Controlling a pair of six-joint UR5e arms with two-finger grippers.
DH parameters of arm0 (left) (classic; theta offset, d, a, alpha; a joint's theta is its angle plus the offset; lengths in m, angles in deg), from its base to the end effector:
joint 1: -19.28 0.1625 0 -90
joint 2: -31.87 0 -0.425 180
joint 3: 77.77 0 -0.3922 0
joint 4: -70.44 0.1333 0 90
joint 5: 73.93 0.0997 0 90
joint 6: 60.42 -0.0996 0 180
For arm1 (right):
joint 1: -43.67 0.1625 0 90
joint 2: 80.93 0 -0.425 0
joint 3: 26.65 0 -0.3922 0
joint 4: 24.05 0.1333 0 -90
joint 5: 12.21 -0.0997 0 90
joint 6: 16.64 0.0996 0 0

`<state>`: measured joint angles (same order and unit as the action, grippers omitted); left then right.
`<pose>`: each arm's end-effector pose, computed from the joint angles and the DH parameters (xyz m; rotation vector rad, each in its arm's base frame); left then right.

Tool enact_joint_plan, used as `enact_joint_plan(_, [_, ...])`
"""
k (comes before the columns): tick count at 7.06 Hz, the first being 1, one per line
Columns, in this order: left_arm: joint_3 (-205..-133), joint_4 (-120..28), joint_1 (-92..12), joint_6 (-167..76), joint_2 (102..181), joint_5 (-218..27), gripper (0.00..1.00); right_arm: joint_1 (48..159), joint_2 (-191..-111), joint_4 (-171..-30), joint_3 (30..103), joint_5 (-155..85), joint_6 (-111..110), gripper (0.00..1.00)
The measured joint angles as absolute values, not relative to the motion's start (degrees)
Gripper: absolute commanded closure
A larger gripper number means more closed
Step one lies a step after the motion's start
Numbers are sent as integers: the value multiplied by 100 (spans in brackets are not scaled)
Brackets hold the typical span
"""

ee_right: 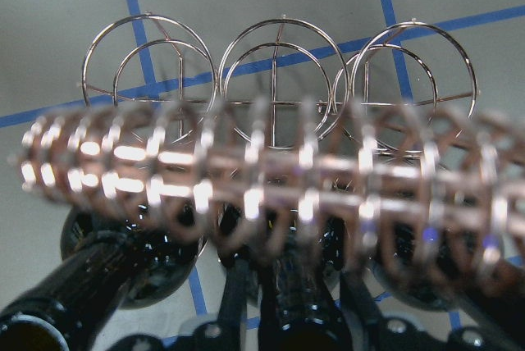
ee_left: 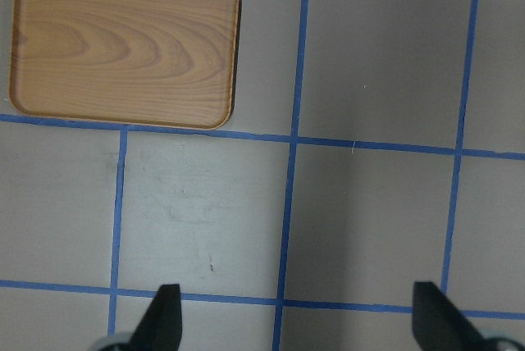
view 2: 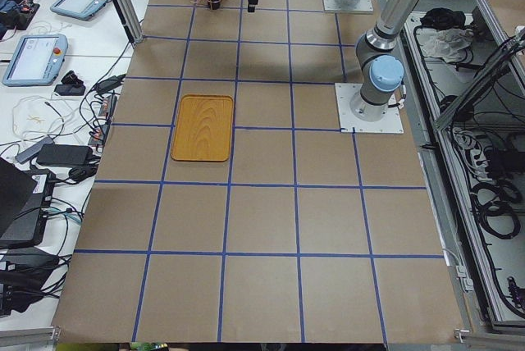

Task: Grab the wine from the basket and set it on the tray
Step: 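Lower the right gripper onto the nearest dark bottle in the copper rack, then close the right gripper on the bottle neck and lift it from the rack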

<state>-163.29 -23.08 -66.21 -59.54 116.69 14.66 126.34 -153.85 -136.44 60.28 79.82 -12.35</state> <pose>-0.0993 -0.4673 0.5632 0.1445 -3.1125 0.1682 0.0498 -0.6300 0.3899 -0.3172 -3.0779 0.2251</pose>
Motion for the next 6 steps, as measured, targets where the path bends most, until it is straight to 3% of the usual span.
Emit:
enact_joint_plan(2, [-16329, -2302, -6618, -5954, 11669, 1466, 0, 12617, -15387, -13636, 6007, 7982, -1241, 85])
enact_joint_plan(4, [-16329, -2299, -6617, -5954, 11668, 1466, 0, 12612, -15432, -13555, 5827, 7952, -1252, 85])
enact_joint_plan(6, [-16329, -2299, -6618, -5954, 11668, 1466, 0, 12616, -15561, -12805, 5147, 7854, -1259, 85])
